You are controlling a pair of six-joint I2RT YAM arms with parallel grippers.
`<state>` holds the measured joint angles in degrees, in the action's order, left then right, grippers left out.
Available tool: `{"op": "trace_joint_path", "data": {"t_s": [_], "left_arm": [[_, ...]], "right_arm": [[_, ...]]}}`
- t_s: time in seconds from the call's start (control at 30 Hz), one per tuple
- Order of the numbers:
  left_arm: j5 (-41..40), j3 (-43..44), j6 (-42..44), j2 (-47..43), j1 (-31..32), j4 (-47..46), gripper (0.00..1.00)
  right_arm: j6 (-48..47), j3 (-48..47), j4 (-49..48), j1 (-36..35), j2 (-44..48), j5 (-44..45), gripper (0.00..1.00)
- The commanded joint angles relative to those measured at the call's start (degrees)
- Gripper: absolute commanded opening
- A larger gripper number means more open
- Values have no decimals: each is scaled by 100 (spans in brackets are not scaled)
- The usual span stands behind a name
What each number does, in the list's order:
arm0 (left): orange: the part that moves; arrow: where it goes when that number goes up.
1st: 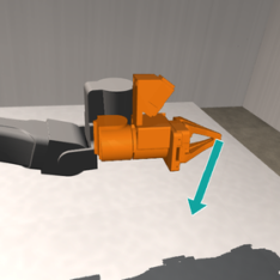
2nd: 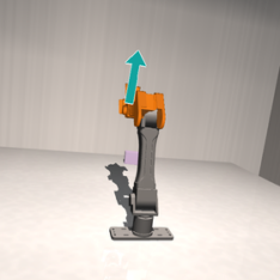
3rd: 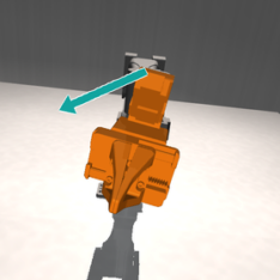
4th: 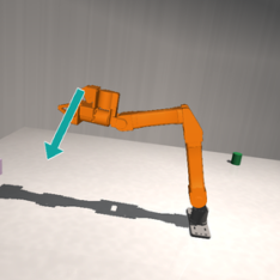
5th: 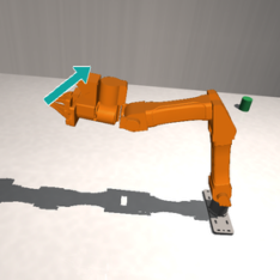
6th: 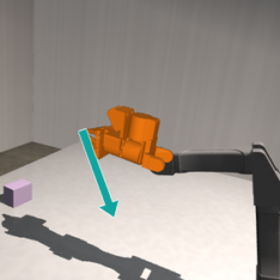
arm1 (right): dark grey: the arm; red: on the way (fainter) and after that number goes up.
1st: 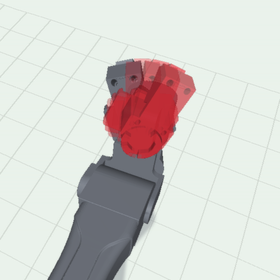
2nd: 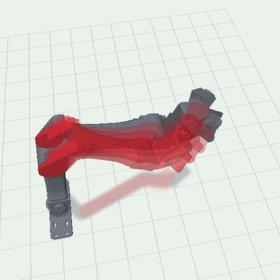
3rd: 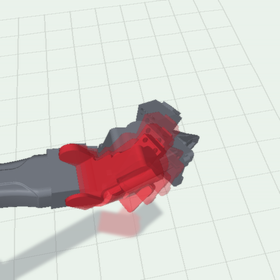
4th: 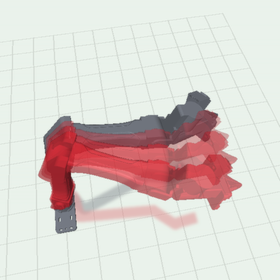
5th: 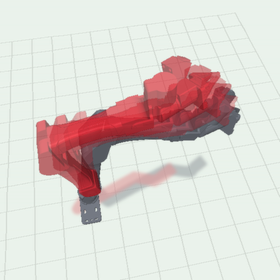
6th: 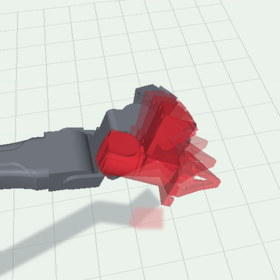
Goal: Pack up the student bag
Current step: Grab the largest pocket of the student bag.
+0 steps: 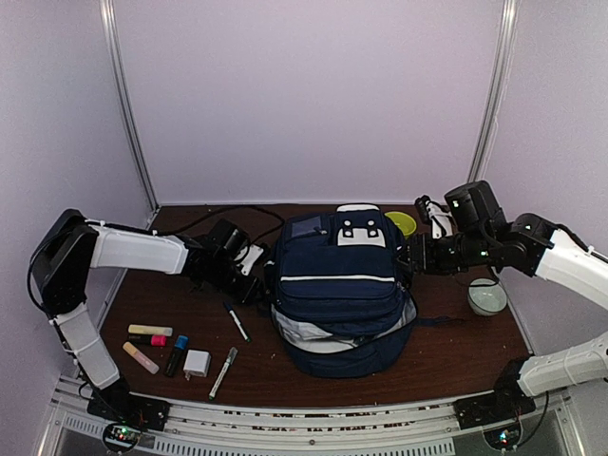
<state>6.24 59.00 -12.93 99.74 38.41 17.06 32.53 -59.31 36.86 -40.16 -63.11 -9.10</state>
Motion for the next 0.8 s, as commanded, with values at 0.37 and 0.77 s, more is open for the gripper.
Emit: {"op": "trace_joint_path", "data": {"t_s": [0.37,0.77], "left_arm": [[147,344,430,771,8,-421,34],[394,736,403,1185,70,-376,35]], "right_arm": [[-20,-69,9,-35,-106,146,52],[-22,-72,-34,-36,-173,123,52]]}}
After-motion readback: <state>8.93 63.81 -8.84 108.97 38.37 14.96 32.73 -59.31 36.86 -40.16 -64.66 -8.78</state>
